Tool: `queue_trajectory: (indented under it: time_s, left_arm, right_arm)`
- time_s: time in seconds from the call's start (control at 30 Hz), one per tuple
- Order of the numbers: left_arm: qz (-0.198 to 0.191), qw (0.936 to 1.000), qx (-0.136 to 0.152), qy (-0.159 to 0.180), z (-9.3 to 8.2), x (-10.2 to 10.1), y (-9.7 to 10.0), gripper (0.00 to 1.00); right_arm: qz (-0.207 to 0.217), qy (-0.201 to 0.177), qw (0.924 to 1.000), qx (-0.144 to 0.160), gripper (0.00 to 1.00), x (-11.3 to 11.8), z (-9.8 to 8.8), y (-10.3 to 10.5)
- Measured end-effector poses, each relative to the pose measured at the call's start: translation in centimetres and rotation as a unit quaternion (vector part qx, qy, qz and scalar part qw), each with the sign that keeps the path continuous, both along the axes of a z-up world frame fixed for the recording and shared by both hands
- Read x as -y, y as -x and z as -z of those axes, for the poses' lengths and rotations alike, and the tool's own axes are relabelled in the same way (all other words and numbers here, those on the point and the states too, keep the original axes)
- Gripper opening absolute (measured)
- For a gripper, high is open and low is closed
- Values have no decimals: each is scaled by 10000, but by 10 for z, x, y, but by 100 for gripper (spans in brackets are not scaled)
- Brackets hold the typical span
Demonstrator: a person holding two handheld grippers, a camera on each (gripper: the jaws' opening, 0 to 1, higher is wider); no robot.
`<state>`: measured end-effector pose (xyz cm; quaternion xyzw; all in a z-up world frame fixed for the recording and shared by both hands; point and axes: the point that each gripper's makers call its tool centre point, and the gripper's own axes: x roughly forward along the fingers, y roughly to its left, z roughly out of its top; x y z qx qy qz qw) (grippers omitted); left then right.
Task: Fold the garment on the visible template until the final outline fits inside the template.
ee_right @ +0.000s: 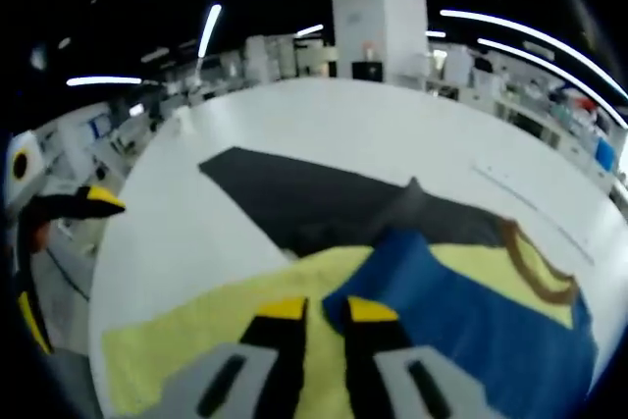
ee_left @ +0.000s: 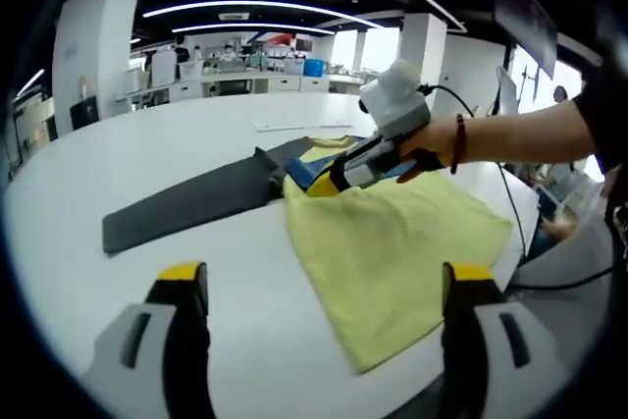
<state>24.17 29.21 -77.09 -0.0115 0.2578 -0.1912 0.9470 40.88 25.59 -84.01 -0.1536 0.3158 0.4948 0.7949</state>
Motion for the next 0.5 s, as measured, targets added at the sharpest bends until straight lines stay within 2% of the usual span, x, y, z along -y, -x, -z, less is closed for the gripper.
queue_trajectory:
  time_s: [0.13,0.27,0.37,0.4,0.5]
  left_arm:
    - [-20,10000,-9,10,0,-1,0,96]
    - [-17,10000,-22,3,0,0,0,96]
    - [-18,10000,-21,-6,0,1,0,96]
    - [-27,10000,-27,-9,0,0,0,96]
    - [-50,10000,-20,-7,0,-1,0,96]
  right_arm:
    - [66,104,9999,69,1,4,1,0]
    - [161,18,9999,1,0,6,-2,1]
    - [253,-316,9992,-8,0,4,-12,-4]
    - [308,-537,9981,49,0,2,-20,-4]
    - [317,-613,9976,111,0,6,-30,0]
